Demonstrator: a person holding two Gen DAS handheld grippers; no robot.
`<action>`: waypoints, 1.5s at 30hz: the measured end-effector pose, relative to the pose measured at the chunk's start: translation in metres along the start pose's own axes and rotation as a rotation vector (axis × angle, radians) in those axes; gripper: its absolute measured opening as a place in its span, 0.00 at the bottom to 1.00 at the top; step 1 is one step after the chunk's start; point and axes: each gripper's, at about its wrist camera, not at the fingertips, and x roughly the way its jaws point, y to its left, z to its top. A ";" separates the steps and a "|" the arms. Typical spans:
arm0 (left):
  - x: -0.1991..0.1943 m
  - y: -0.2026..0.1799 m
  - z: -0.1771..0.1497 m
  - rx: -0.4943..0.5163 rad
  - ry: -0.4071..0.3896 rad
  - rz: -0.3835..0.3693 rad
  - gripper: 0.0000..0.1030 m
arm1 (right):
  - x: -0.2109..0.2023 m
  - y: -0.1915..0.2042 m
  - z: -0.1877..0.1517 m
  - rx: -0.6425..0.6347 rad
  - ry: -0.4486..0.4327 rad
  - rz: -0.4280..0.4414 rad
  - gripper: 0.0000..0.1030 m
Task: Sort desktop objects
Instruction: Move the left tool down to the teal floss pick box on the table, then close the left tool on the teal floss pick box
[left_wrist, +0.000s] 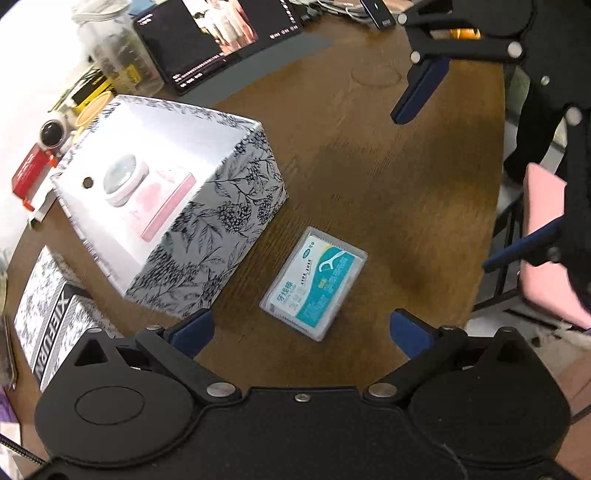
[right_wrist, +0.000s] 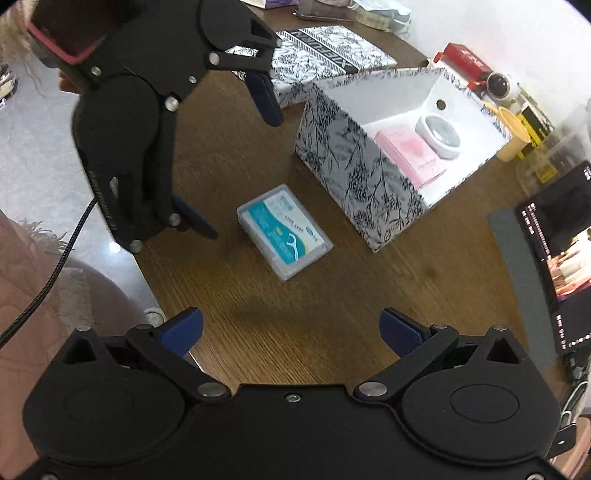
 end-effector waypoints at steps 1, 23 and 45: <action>0.005 -0.001 0.001 0.009 0.005 0.002 0.97 | 0.003 -0.001 -0.001 0.002 0.003 0.003 1.00; 0.063 0.009 0.012 0.070 0.085 -0.102 0.67 | 0.038 -0.035 0.001 0.000 0.004 0.130 1.00; 0.051 0.020 -0.010 0.027 0.076 -0.129 0.59 | 0.041 -0.036 0.003 0.017 0.016 0.136 1.00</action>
